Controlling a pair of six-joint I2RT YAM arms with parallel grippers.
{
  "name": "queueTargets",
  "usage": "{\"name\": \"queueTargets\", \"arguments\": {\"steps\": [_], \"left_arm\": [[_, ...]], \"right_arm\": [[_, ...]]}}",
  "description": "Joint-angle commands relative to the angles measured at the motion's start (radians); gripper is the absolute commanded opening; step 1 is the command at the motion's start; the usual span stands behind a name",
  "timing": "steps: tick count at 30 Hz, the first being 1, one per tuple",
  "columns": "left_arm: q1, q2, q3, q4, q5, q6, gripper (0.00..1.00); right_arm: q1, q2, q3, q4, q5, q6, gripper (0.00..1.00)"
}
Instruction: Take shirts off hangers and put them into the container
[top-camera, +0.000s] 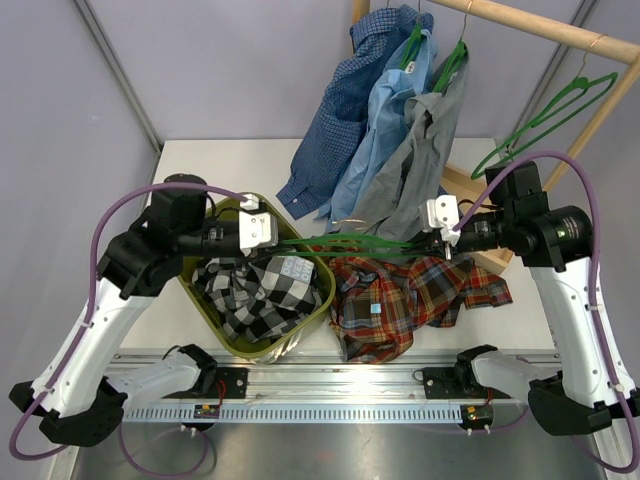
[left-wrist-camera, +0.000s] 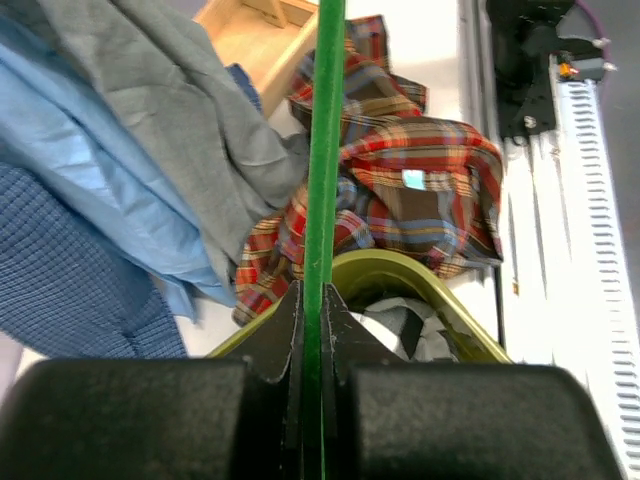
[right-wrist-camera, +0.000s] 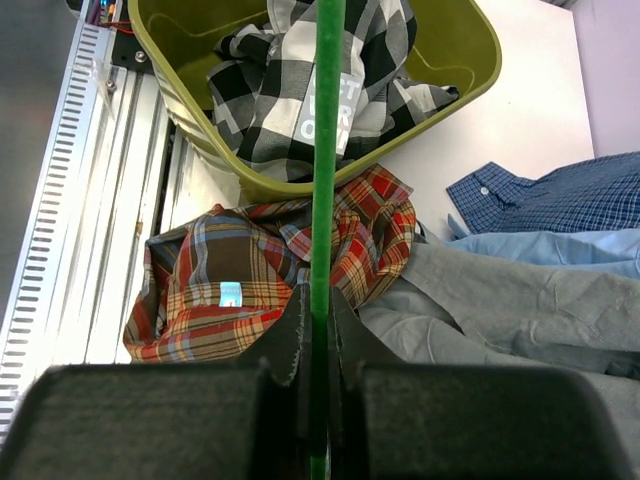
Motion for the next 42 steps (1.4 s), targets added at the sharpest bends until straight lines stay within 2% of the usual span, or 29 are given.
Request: {"name": "queueTargets", "arguments": {"steps": [1, 2, 3, 5, 6, 7, 9, 10, 12, 15, 17, 20, 21, 24, 26, 29, 35, 42], "left_arm": [[0.002, -0.044, -0.017, 0.163, -0.102, -0.032, 0.04], [0.002, -0.066, -0.042, 0.208, -0.154, -0.063, 0.14], [0.002, -0.09, -0.091, 0.256, -0.249, -0.103, 0.36], [0.002, -0.179, -0.152, 0.409, -0.342, -0.137, 0.57], [0.002, -0.207, -0.177, 0.46, -0.429, -0.166, 0.69], [0.004, -0.254, -0.216, 0.542, -0.475, -0.18, 0.86], [0.004, -0.285, -0.235, 0.612, -0.599, -0.207, 0.97], [0.004, -0.295, -0.241, 0.623, -0.633, -0.213, 0.99], [0.004, -0.308, -0.249, 0.629, -0.702, -0.217, 0.99], [0.004, -0.315, -0.278, 0.64, -0.744, -0.233, 0.99], [0.004, -0.316, -0.306, 0.649, -0.736, -0.252, 0.99], [0.004, -0.328, -0.335, 0.673, -0.724, -0.301, 0.99], [0.004, -0.335, -0.359, 0.69, -0.723, -0.325, 0.99], [0.004, -0.351, -0.401, 0.715, -0.727, -0.356, 0.99], [0.004, -0.365, -0.421, 0.724, -0.735, -0.362, 0.99], [0.004, -0.378, -0.447, 0.736, -0.742, -0.375, 0.99], [0.004, -0.364, -0.464, 0.748, -0.732, -0.39, 0.99], [0.004, -0.339, -0.456, 0.765, -0.7, -0.395, 0.99]], "right_arm": [[0.015, -0.047, 0.042, -0.254, -0.031, 0.065, 0.0], [0.015, -0.064, 0.039, -0.224, -0.031, 0.114, 0.0], [0.015, -0.111, 0.019, -0.184, -0.017, 0.248, 0.0], [0.014, -0.168, -0.031, -0.021, 0.018, 0.407, 0.0], [0.015, -0.222, -0.048, 0.096, 0.077, 0.563, 0.0], [0.014, -0.244, -0.062, 0.155, 0.119, 0.637, 0.0], [0.014, -0.299, -0.085, 0.313, 0.282, 0.863, 0.0], [0.015, -0.31, -0.085, 0.347, 0.321, 0.907, 0.0], [0.014, -0.342, -0.079, 0.457, 0.419, 1.038, 0.0], [-0.002, -0.345, -0.044, 0.534, 0.507, 1.135, 0.0], [-0.009, -0.344, -0.021, 0.57, 0.59, 1.203, 0.0], [-0.009, -0.344, -0.024, 0.626, 0.787, 1.328, 0.0], [-0.009, -0.357, -0.031, 0.657, 0.896, 1.387, 0.0], [-0.009, -0.4, -0.08, 0.718, 0.985, 1.454, 0.0], [-0.009, -0.41, -0.09, 0.714, 0.984, 1.475, 0.0], [-0.017, -0.388, -0.065, 0.621, 1.105, 1.564, 0.0], [-0.031, -0.379, -0.064, 0.545, 1.214, 1.621, 0.0], [-0.034, -0.303, -0.033, 0.521, 1.199, 1.656, 0.0]]}}
